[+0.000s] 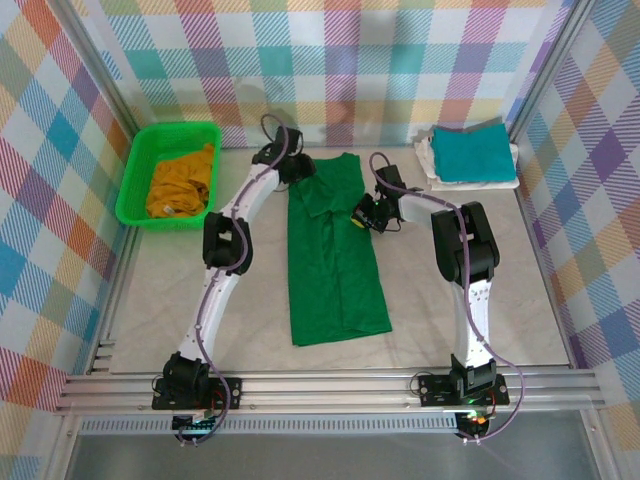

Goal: Fold and stack the t-shirts

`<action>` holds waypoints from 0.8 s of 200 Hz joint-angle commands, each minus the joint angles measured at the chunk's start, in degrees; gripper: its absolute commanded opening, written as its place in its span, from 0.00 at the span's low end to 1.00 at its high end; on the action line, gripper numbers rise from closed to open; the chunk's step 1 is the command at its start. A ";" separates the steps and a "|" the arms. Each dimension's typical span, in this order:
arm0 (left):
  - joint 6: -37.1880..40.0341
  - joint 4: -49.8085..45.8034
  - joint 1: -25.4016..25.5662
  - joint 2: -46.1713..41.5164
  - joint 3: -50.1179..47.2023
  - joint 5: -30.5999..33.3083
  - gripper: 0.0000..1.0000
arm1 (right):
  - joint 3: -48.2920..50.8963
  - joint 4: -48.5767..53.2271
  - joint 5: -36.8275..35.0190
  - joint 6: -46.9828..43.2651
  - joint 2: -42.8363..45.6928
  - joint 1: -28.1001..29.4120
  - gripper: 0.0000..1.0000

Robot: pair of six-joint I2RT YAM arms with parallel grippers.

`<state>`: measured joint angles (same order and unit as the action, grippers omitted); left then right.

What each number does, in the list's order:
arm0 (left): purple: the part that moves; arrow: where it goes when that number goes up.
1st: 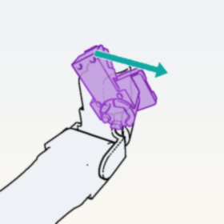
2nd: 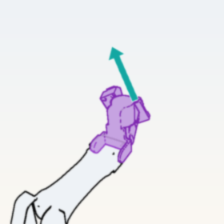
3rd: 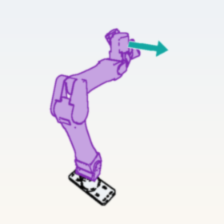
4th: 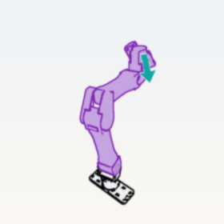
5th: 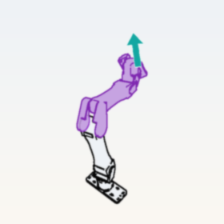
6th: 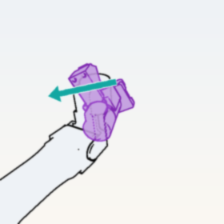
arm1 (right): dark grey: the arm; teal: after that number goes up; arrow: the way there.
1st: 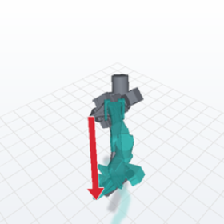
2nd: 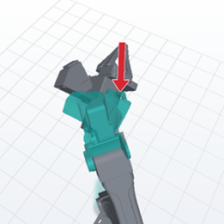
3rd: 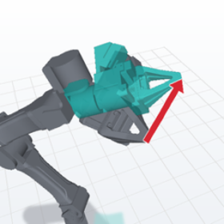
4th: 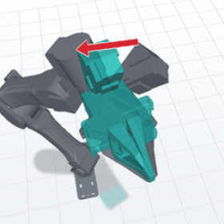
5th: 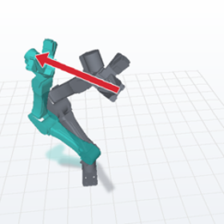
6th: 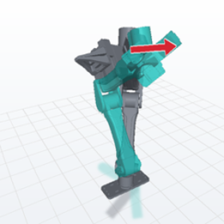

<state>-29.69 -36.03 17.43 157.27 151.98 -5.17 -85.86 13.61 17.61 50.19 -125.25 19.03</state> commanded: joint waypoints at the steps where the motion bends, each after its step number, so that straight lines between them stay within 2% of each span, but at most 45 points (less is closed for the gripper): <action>1: 3.83 -0.96 -1.61 -11.40 1.85 5.29 0.37 | 3.61 2.59 -0.60 0.52 4.97 -0.18 0.00; 34: 3.23 1.38 -1.48 -20.65 -9.02 4.41 0.38 | 10.74 0.30 2.78 1.45 8.01 0.34 0.00; 57: 2.11 9.26 -0.16 -31.53 -26.53 2.62 0.38 | 13.32 -1.55 4.12 1.40 7.75 1.06 0.00; 79: 1.98 17.58 2.77 -42.32 -45.38 4.89 0.38 | 13.23 -0.04 3.93 0.61 8.76 1.19 0.00; 105: -0.45 21.12 4.41 -48.45 -59.43 4.92 0.38 | 18.06 -1.13 4.53 2.35 12.38 1.47 0.00; 140: -0.28 20.61 5.60 -47.29 -65.45 6.24 0.38 | 21.68 0.29 4.77 1.85 14.59 2.63 0.00; 160: -0.50 20.79 5.59 -44.15 -64.34 5.22 0.37 | 18.99 2.55 2.02 -1.69 15.74 2.95 0.06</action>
<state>-29.17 -17.74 23.18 110.80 86.65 -0.36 -65.34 12.16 21.15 51.51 -111.48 21.28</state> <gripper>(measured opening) 0.376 0.059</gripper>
